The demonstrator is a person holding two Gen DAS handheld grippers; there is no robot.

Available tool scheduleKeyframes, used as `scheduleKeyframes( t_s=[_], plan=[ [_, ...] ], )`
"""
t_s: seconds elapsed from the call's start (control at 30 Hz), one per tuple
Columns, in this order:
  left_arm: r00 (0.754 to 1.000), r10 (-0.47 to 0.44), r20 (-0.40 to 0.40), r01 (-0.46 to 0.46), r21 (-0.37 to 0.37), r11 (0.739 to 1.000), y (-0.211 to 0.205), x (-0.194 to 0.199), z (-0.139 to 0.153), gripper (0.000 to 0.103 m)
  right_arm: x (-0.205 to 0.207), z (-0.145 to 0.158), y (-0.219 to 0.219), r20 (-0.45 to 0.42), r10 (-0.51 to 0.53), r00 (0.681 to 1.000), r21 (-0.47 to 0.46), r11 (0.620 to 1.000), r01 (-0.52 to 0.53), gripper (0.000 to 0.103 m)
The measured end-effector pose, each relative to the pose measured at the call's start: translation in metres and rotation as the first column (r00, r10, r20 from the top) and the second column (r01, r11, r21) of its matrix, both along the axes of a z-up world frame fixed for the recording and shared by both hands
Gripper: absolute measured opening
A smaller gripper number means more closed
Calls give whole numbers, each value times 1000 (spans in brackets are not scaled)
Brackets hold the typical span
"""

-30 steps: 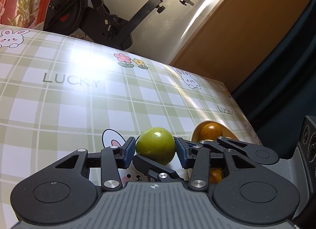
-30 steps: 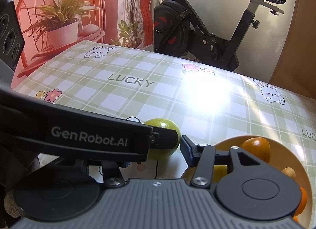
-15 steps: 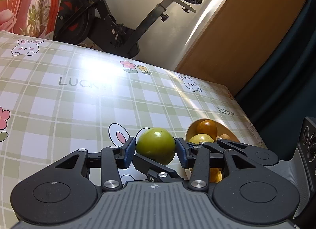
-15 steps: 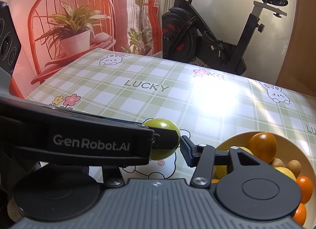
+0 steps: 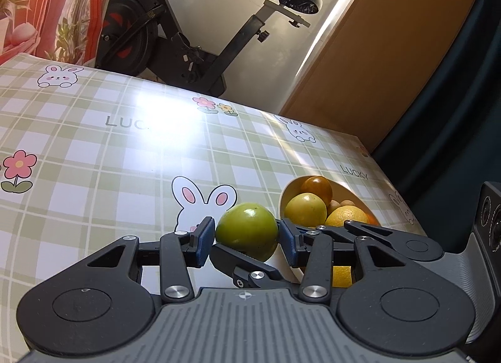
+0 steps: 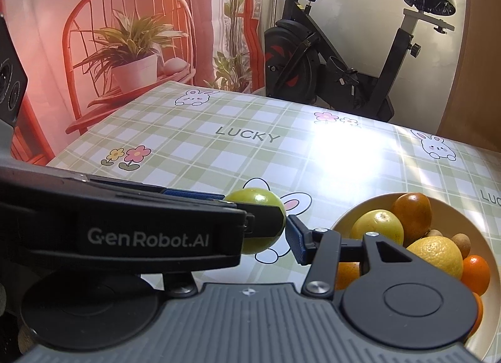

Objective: Organize fruits
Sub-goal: 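Carry the green fruit onto the plate with the left gripper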

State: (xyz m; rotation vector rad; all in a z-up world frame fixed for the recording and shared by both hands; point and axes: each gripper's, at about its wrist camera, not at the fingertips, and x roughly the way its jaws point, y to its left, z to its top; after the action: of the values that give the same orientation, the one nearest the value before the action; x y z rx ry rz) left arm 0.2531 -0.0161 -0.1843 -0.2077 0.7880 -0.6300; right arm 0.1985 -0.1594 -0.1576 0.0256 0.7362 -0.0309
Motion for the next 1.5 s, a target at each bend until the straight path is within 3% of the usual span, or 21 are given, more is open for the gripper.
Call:
scheduleKeyframes(
  t_s=[0.4,0.9,1.2,1.5],
  plan=[
    [998,8,55,-12,64,998,-10,-33,20,48,-30,9,1,55,9,998,49,999,-12,52],
    [988,-82,130,61,160,985,-71,-63,49,48,-81,28,-34,191,-56,980,96,995,38,52],
    [973,-178,145,146,209,967,-121,-78,51,47,-118,34,-71,234,-144,962,129,985,116,52],
    [963,-246,105,214,251,944,-155,-88,35,48,-147,27,-108,224,-227,948,170,967,191,52]
  ],
)
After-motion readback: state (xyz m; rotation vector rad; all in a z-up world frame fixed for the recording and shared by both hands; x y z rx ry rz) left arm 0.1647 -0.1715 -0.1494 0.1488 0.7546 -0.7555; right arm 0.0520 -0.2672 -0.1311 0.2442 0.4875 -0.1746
